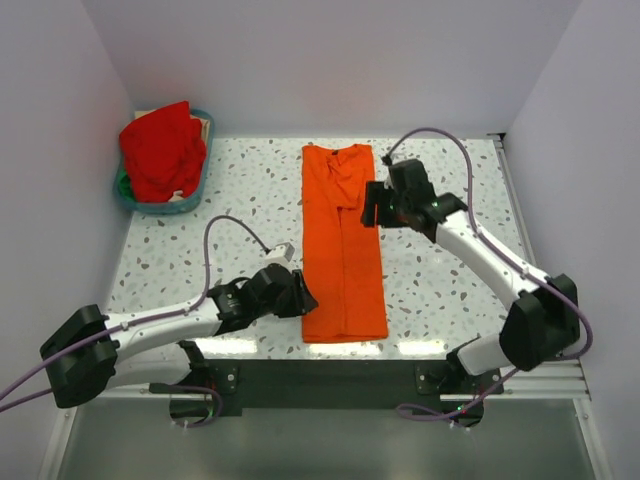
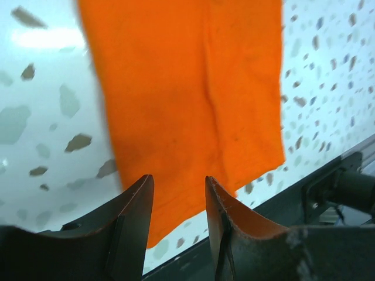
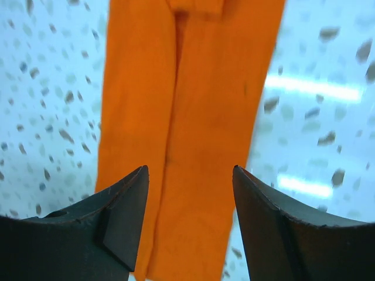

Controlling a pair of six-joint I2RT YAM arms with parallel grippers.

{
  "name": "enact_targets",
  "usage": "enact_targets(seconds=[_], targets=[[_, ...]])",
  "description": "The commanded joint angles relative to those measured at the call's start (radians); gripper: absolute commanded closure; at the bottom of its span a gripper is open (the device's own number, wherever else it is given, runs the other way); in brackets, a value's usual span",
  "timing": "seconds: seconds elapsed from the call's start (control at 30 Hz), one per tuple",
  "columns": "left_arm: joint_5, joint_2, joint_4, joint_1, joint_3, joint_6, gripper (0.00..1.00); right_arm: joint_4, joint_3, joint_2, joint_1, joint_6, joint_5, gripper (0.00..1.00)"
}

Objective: Fold and stack the t-shirts
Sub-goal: Fold the tshirt

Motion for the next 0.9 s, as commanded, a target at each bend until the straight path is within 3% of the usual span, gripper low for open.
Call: enact_targets(seconds=[0.0,0.1,0.3,0.87], targets=[[0.08,-0.058,-0.06,0.003,-0.069,-0.006,0.55,0.03,-0.238,-0.108,0.008,0.117,-0.061,0.38],[0.115,-0.069,-0.046,0.0,-0.109,-0.001,0.55,0.027,-0.443,-0.243,0.026,0.164,-0.093,0.41],[0.164,-0.05,-0.013,-0.006,-0.143,-0.003,0.53,-0.017,-0.617,-0.443,0.03,0.23,-0.124,0.47],[0.175,0.03,-0.017,-0.034,-0.172,-0.029,0.57,-0.08,-0.826,-0.504,0.028,0.291,-0.282,0.51]])
